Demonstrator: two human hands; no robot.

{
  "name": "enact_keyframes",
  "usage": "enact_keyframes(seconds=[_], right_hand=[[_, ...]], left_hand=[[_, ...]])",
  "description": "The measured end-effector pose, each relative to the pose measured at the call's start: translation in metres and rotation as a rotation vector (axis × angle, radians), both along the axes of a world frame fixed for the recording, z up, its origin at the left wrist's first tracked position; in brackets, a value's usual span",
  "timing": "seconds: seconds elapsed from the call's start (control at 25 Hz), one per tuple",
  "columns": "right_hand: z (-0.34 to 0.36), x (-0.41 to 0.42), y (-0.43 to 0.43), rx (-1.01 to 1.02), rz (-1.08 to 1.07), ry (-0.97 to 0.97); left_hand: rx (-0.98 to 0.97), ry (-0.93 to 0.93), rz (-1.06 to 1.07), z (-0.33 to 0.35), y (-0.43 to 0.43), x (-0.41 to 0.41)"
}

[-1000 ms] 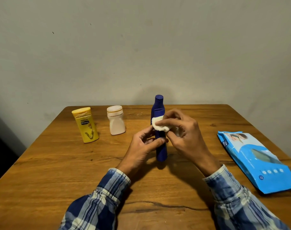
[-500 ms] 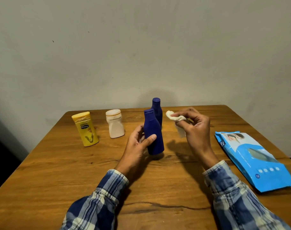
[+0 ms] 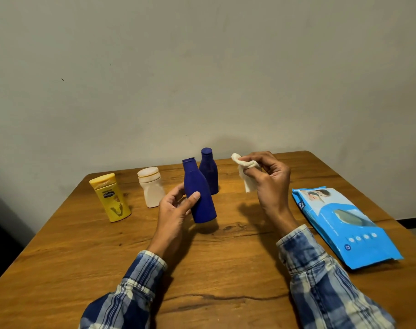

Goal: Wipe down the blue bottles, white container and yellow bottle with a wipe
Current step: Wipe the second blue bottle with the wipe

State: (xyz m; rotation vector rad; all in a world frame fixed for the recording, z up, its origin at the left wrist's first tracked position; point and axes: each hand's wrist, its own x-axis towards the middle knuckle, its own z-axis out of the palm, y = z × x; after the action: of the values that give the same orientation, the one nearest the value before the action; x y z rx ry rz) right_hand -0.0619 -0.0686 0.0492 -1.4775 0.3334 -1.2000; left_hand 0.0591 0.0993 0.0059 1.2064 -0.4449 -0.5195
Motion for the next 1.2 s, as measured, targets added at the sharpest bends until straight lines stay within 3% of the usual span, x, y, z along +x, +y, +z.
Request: enact_keyframes(seconds=[0.16,0.36,0.52,0.88,1.2], right_hand=[[0.001,0.001,-0.001,0.033,-0.004,-0.026],[0.002,-0.001,-0.004,0.066,-0.015,-0.046],[0.003,-0.002,-0.009,0.104,-0.064,-0.075],[0.003,-0.004,-0.019,0.245,-0.191,-0.168],[0.003,-0.003,-0.018,0.230,-0.192,-0.173]], left_hand=[[0.027,-0.020,0.038,-0.003,0.003,0.005],[0.166,-0.301,-0.008,0.009,-0.025,0.004],[0.239,-0.420,-0.054,0.016,-0.059,0.009],[0.355,-0.543,-0.094,0.003,-0.137,0.011],[0.383,-0.491,-0.086,-0.012,-0.155,0.021]])
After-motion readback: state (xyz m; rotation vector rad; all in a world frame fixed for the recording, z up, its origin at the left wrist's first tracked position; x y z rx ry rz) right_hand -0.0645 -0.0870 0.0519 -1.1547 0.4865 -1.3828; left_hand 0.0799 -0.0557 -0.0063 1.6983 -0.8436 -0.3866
